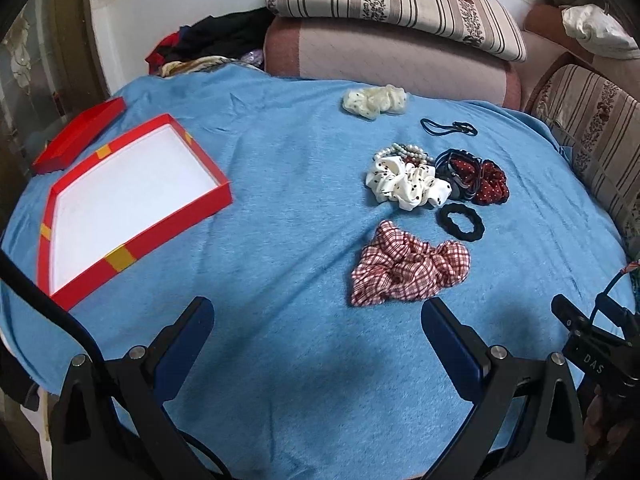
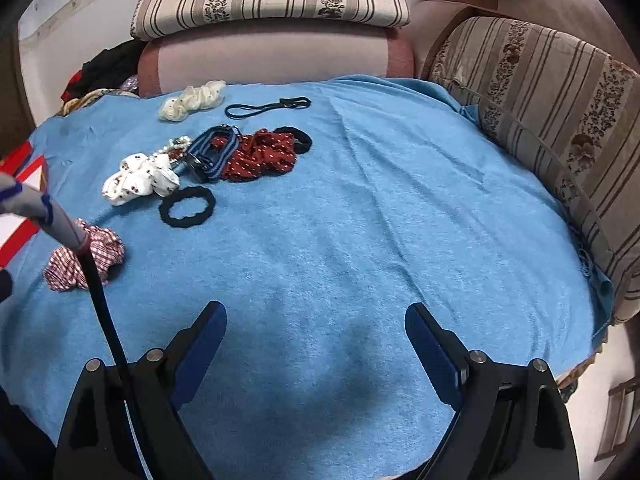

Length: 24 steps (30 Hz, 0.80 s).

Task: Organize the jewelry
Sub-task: 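Move both tools toward the pile of hair accessories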

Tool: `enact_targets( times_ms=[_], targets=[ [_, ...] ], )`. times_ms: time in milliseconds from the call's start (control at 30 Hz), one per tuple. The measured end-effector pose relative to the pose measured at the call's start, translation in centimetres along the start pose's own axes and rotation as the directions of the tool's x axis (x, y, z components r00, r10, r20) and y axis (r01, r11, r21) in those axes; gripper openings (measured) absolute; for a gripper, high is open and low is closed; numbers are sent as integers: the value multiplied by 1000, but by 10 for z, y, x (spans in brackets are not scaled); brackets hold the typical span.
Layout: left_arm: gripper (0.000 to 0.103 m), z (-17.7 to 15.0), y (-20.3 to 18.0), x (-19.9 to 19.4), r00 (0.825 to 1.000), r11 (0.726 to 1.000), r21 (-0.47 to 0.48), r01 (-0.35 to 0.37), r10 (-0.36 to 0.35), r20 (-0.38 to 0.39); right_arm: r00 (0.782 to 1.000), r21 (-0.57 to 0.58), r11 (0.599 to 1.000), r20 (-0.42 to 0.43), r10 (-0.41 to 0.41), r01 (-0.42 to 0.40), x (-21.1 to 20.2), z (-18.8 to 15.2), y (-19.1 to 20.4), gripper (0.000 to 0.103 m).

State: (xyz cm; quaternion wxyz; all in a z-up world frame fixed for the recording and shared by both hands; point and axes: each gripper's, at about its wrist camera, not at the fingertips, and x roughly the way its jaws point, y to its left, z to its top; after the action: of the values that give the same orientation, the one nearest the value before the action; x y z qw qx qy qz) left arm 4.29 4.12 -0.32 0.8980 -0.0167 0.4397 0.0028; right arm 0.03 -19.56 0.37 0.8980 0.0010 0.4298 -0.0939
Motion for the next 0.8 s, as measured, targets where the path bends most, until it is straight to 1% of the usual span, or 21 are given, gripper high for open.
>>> enact_targets(
  times_ms=[100, 200, 233, 300, 367, 400, 433, 467, 500, 567, 700, 800],
  targets=[
    [103, 4, -3, 7, 1000, 1000, 9, 21, -21, -8, 1000, 2, 1000, -3, 27, -27, 2, 5, -1, 88],
    [103, 9, -8, 16, 999, 998, 34, 44, -44, -14, 998, 12, 998, -21, 64, -63, 8, 9, -3, 79],
    [103, 11, -10, 20, 998, 997, 41, 57, -57, -18, 996, 17, 996, -29, 84, -84, 11, 12, -3, 75],
    [102, 14, -12, 29, 995, 994, 47, 95, -93, -37, 991, 30, 992, -37, 127, -125, 16, 16, -4, 71],
    [98, 17, -13, 40, 990, 991, 44, 127, -124, -64, 983, 41, 983, -43, 179, -177, 22, 25, -3, 69],
    [96, 18, -14, 45, 988, 989, 45, 139, -135, -76, 981, 38, 981, -46, 190, -189, 25, 28, -2, 67],
    [92, 20, -15, 52, 985, 988, 44, 151, -147, -94, 977, 31, 978, -48, 207, -206, 29, 33, 1, 66],
    [87, 21, -16, 57, 982, 986, 42, 160, -154, -107, 974, 23, 975, -47, 221, -220, 33, 37, 5, 66],
    [86, 22, -16, 63, 978, 984, 39, 172, -166, -125, 973, 18, 974, -47, 225, -225, 35, 40, 8, 66],
    [85, 23, -16, 69, 975, 982, 35, 185, -179, -135, 970, 4, 971, -47, 237, -237, 41, 48, 15, 66],
    [85, 26, -20, 76, 969, 976, 41, 215, -208, -132, 959, -13, 961, -60, 276, -277, 57, 58, 30, 66],
    [85, 28, -21, 81, 961, 969, 31, 246, -239, -142, 950, -25, 952, -72, 303, -305, 65, 63, 39, 66]
  ],
)
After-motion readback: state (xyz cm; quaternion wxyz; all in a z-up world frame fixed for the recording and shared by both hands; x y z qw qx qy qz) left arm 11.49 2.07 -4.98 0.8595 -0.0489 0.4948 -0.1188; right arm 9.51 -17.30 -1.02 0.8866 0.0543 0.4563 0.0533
